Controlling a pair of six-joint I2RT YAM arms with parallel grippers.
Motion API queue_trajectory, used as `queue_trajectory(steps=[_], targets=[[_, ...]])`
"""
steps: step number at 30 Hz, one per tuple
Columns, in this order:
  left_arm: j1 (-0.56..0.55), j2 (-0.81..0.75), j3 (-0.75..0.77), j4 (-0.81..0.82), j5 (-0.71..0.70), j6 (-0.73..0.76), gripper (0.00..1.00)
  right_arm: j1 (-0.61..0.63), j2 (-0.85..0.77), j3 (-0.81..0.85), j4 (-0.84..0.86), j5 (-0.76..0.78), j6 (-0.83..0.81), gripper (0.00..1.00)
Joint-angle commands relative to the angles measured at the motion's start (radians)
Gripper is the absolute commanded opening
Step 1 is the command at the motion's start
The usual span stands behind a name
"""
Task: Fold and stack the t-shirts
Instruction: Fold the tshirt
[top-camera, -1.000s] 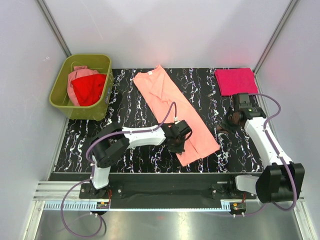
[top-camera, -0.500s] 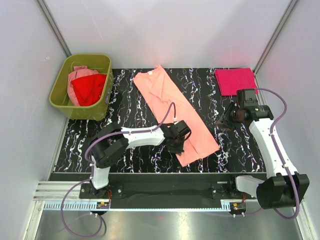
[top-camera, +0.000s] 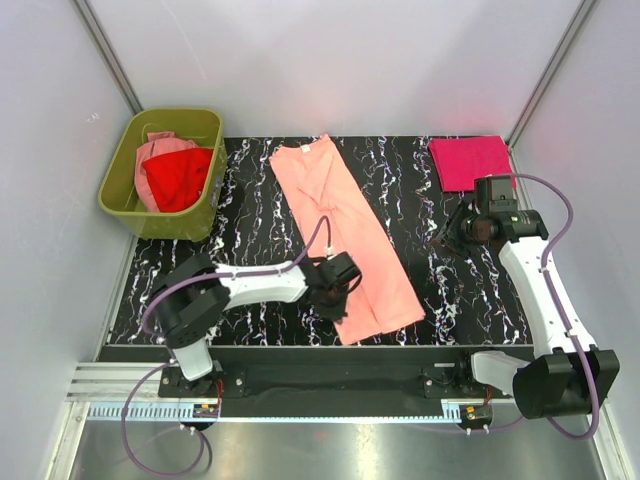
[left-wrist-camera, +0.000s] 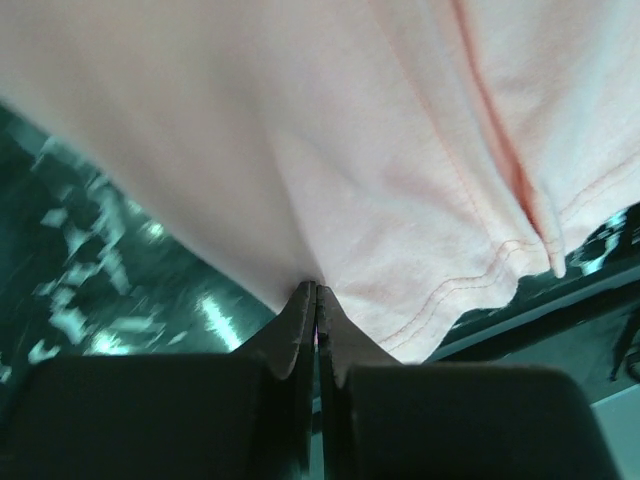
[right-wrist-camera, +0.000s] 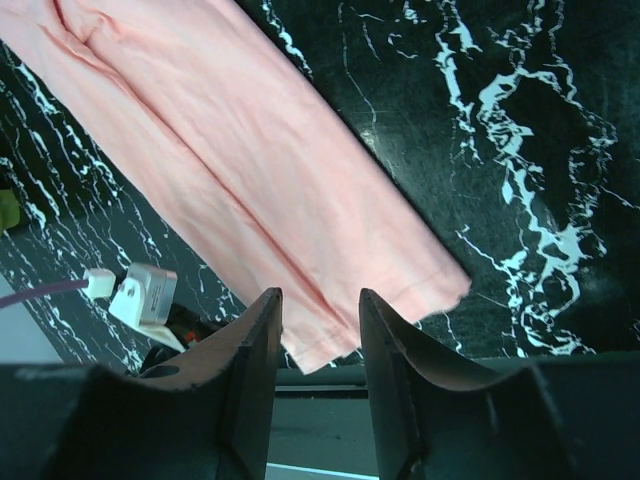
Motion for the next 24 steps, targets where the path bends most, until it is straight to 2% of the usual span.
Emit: queue_trajectory(steps=[1,8,11,14,18,21,24], targets=[[0.009,-0.107,-0.118,-0.087,-0.033,-0.026,0.04,0.004,0.017,-0.029,0.078,-0.066,-0.026,0.45],[0.097,-0.301,-0.223,-0.138,-0.079,-0.043,0.07,0.027,0.161,-0.083,0.225,-0.123,-0.056,0.46],[0.173,-0.370,-0.155,-0.184,-0.086,0.000,0.15,0.039,0.265,-0.072,0.293,-0.146,-0.058,0.46],[0.280,-0.369,-0.039,-0.215,-0.100,0.089,0.19,0.084,0.353,-0.043,0.314,-0.160,-0.064,0.47],[0.438,-0.239,0.151,-0.200,-0.128,0.163,0.19,0.124,0.368,-0.032,0.351,-0.156,-0.050,0.46],[0.501,-0.136,0.292,-0.187,-0.144,0.195,0.18,0.125,0.362,-0.025,0.350,-0.145,-0.058,0.46],[0.546,0.042,0.419,-0.189,-0.152,0.215,0.17,0.125,0.358,-0.014,0.342,-0.146,-0.072,0.47]])
